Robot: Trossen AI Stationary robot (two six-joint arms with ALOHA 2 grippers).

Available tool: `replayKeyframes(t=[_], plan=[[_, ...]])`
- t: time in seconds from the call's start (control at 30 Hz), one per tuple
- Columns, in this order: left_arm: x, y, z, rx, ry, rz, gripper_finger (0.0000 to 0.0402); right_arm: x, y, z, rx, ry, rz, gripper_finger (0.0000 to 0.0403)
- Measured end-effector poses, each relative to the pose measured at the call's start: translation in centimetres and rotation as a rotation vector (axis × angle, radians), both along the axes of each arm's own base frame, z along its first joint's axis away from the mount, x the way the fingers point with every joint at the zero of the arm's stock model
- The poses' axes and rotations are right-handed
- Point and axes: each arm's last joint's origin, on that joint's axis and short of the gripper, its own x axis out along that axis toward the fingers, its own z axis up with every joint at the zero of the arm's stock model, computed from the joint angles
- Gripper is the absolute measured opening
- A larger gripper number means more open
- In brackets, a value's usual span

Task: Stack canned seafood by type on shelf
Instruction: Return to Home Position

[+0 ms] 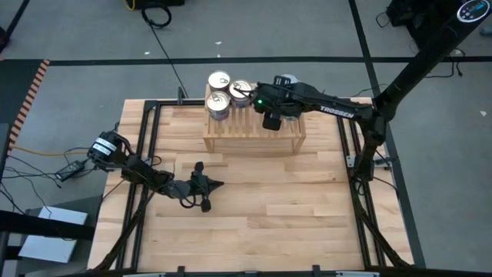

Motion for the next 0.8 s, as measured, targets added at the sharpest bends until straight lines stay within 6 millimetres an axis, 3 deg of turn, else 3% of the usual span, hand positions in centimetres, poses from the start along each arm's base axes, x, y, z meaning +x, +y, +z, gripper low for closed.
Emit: replayKeyframes(t=[0.13, 0.27, 0.6, 0.8], plan=[[0.0, 0.0, 0.0, 0.000, 0.000, 0.000, 0.0005, -0.6, 0.7, 1.1, -0.010, -0.030, 0.019, 0.0261], [0.0, 0.0, 0.0, 0.000, 0.000, 0.000, 0.0005, -1.2, 0.7, 2.7, -0.038, -0.127, 0.003, 0.0222], [0.0, 0.0, 0.0, -0.003, -0.003, 0.001, 0.0005, -1.5, -2.2, 2.0, 0.043, -0.198, -0.067, 0.0022], [0.0, 0.0, 0.0, -0.003, -0.004, 0.001, 0.0005, -1.9, -3.3, 1.9, 0.142, -0.244, -0.067, 0.0023]])
